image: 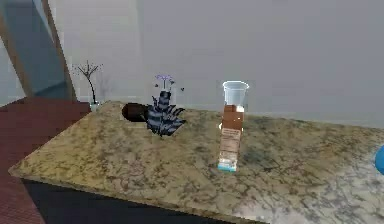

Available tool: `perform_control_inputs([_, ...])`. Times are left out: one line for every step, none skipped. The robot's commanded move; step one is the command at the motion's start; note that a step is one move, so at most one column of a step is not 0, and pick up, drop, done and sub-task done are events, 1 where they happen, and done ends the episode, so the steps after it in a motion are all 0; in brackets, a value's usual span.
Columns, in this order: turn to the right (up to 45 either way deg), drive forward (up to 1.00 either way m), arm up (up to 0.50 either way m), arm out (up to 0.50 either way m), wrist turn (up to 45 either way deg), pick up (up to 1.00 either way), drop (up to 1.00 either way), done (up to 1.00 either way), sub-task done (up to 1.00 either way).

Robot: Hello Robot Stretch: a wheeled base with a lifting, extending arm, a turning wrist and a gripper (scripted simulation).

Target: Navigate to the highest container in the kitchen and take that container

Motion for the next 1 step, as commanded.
perform_control_inputs([-30.0,0.0,0.0,0.0,0.0,0.0,0.0,0.0,0.0])
